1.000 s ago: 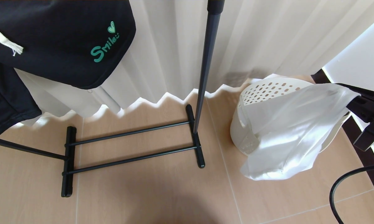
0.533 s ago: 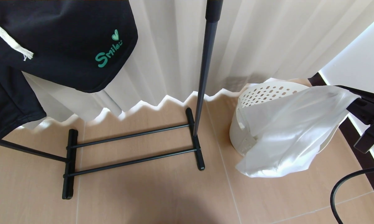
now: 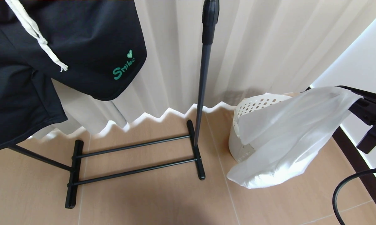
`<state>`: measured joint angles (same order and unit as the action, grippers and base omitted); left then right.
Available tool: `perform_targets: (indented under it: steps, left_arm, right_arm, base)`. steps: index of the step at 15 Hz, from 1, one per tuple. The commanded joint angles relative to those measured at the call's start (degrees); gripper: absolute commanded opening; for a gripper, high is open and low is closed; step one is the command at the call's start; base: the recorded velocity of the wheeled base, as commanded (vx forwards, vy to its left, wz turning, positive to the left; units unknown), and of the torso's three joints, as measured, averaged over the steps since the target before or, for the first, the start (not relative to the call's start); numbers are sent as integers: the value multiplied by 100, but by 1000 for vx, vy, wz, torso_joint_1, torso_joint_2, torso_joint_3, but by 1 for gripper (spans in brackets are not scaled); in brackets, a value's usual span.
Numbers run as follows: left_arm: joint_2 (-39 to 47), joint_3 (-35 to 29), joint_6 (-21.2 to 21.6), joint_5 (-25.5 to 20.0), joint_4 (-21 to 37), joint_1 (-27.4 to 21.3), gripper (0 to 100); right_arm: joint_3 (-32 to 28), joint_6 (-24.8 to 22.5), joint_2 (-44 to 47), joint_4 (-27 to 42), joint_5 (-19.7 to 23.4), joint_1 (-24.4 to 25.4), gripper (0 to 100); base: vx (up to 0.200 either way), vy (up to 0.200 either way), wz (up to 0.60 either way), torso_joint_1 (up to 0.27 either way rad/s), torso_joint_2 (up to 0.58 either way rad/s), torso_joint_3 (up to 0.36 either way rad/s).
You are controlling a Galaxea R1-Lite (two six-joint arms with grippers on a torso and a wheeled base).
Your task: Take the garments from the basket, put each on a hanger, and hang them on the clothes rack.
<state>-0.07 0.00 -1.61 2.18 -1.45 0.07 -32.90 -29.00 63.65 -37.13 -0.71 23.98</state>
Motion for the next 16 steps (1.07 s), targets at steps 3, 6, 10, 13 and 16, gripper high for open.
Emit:
perform_targets:
  steps: [3,6,10,13,16]
  left_arm:
    - [7,0,-6,2,-4,1,100]
    - [7,0,-6,2,4,1,100]
    - [7,0,-15,2,4,1,100]
    - [7,0,-15,2,4,1,100]
    - [7,0,-6,2,4,1,100]
  right_arm:
    - [-6,0,7,-5,0,2,0]
    - [3,-9,-19,-5,-8,2,0]
    - [3,0,-45,-5,-8,2,0]
    - [12,0,-63,-22,-8,2,0]
    - [12,0,-72,-22,-8,2,0]
  base:
    - [0,0,0,1,-35,163]
    - [0,0,0,17,-323,-95]
    - [0,0,0,56,-428,-211]
    - [0,0,0,108,-458,-330]
    - [0,0,0,128,-468,-336]
